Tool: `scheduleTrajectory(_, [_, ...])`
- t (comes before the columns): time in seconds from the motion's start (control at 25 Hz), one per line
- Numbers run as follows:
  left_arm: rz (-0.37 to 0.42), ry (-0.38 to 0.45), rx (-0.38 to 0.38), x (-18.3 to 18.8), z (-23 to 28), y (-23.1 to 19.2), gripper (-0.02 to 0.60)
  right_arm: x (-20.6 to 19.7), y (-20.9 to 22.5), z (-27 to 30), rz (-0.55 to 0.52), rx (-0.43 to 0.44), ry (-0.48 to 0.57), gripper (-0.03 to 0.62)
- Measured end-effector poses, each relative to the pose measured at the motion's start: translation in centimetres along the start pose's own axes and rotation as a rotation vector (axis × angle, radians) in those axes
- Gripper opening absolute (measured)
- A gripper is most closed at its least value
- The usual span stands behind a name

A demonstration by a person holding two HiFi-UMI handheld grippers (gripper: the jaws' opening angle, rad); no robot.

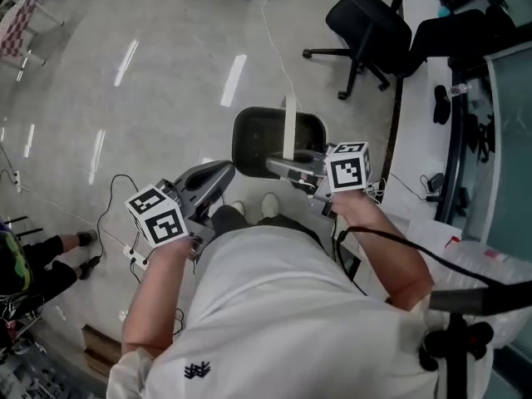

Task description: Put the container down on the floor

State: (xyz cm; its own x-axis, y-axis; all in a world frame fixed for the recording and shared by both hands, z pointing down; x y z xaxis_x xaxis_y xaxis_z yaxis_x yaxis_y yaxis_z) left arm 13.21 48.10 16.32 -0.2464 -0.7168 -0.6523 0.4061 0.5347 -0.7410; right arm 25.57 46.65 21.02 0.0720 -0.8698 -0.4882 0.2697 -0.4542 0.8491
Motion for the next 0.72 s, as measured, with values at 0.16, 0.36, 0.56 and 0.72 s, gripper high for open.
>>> scheduleTrajectory(0.16, [-0.027, 0.068, 0.053, -3.6, -2.4, 5.7, 0.011, -4.0, -3.1, -2.3, -0.036, 0.014, -0.059, 0.037])
scheduleTrajectory(0.36, [-0.034, 0.094, 0.077, -0.2, -2.7, 1.2, 0.011, 1.3, 0.9, 2.7, -0.043, 0.031, -0.085, 0.037])
scheduleTrajectory(0.56, [-0.015, 0.093, 0.086, 4.0, -2.0, -4.9, 0.011, 6.7, 5.6, 5.9, -0.023, 0.031, -0.073, 0.037])
scheduleTrajectory(0.72, [-0.024, 0.08, 0.057, 10.8, -2.2, -10.9, 0.011, 12.8, 9.3, 10.8, 0.002, 0.027, -0.036, 0.036])
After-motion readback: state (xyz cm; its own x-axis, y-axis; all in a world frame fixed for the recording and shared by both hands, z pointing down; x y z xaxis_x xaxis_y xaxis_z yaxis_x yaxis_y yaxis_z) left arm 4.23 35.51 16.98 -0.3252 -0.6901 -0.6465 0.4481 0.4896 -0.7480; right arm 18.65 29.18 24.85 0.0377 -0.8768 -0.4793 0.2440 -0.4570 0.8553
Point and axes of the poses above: the fingertips, and each gripper's own axes: z forward along the fingers, y to its right, x out of its top, the point moved 3 cm from there along -z, backward along the fingers, and after that the axes turned 2 degrees about y, right-handed, at the moved point
